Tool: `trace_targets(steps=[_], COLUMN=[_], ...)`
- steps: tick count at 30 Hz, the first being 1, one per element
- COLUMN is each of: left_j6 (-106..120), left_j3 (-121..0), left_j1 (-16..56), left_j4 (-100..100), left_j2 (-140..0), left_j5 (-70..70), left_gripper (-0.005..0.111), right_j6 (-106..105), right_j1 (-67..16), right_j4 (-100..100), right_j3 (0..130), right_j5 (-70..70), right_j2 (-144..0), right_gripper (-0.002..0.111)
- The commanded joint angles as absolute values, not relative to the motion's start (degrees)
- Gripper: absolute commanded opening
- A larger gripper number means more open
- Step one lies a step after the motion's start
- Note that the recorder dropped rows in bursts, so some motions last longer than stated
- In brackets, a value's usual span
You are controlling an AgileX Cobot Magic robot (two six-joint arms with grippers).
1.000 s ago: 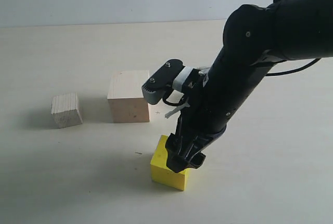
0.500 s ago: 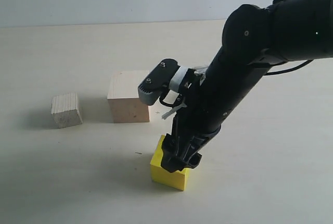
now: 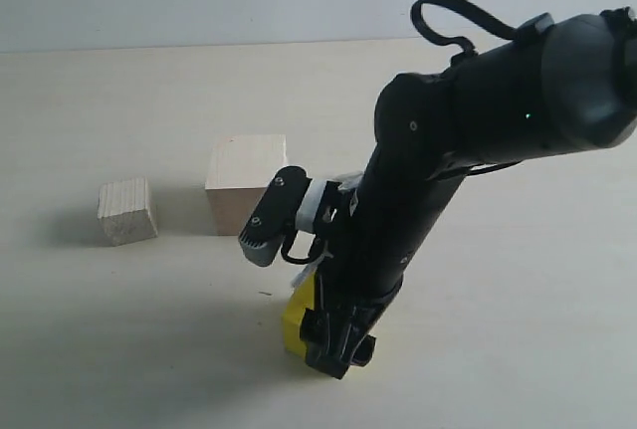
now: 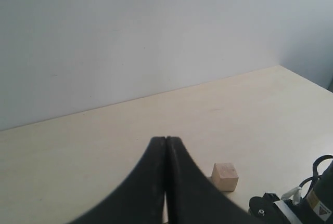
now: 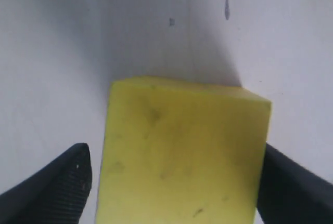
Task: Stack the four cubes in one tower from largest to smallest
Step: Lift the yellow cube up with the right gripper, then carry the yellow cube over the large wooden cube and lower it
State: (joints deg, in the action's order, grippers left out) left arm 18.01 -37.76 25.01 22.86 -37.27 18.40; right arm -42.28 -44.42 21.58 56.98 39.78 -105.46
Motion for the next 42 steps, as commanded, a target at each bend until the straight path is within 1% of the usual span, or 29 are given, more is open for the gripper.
trace_targets(steps=[1, 3, 5, 8, 13, 14, 20, 24, 27, 32, 35, 38, 42], left_j6=[17.8, 17.8, 17.8, 17.8, 17.8, 17.8, 17.8, 17.9, 17.9, 17.9, 17.9, 18.0, 18.0], left_j3=[-37.6, -37.6, -37.6, -37.6, -37.6, -37.6, -37.6, -37.6, -37.6, -37.6, -37.6, -37.6, -37.6], left_j1=[25.1, 25.1, 25.1, 25.1, 25.1, 25.1, 25.1, 25.1, 25.1, 25.1, 25.1, 25.1, 25.1], left_j4=[23.0, 23.0, 23.0, 23.0, 22.8, 22.8, 22.8, 22.8, 22.8, 22.6, 22.6, 22.6, 23.0], left_j2=[-37.4, -37.4, -37.4, -37.4, -37.4, -37.4, -37.4, -37.4, -37.4, -37.4, -37.4, -37.4, -37.4], left_j5=[17.9, 17.9, 17.9, 17.9, 18.0, 18.0, 18.1, 19.4, 21.9, 27.6, 30.1, 31.5, 32.0], left_gripper=[0.0, 0.0, 0.0, 0.0, 0.0, 0.0, 0.0, 0.0, 0.0, 0.0, 0.0, 0.0, 0.0], right_j6=[-37.2, -34.7, -33.0, -32.7, -32.8, -32.8, -26.8, -26.4, -25.3, -28.0, -35.1, -44.6, -59.4], right_j1=[-45.0, -45.0, -45.0, -45.0, -45.0, -45.0, -45.0, -43.9, -40.4, -31.9, -27.4, -24.6, -24.0], right_j4=[16.2, 14.8, 14.5, 15.1, 15.1, 14.5, 5.8, -1.3, -2.1, -1.9, 2.6, 12.4, 20.3], right_j3=[56.9, 56.9, 56.9, 56.9, 57.0, 57.0, 57.0, 57.1, 59.2, 66.7, 72.3, 77.2, 83.4], right_j5=[37.4, 37.0, 36.0, 35.0, 37.9, 39.0, 45.7, 46.5, 46.7, 49.2, 51.8, 54.9, 61.6], right_j2=[-106.3, -106.4, -106.4, -106.4, -105.9, -105.4, -99.2, -94.5, -92.5, -91.9, -92.0, -93.0, -97.5], right_gripper=[0.077, 0.073, 0.064, 0.045, 0.006, 0.0, 0.0, 0.0, 0.0, 0.0, 0.0, 0.0, 0.0])
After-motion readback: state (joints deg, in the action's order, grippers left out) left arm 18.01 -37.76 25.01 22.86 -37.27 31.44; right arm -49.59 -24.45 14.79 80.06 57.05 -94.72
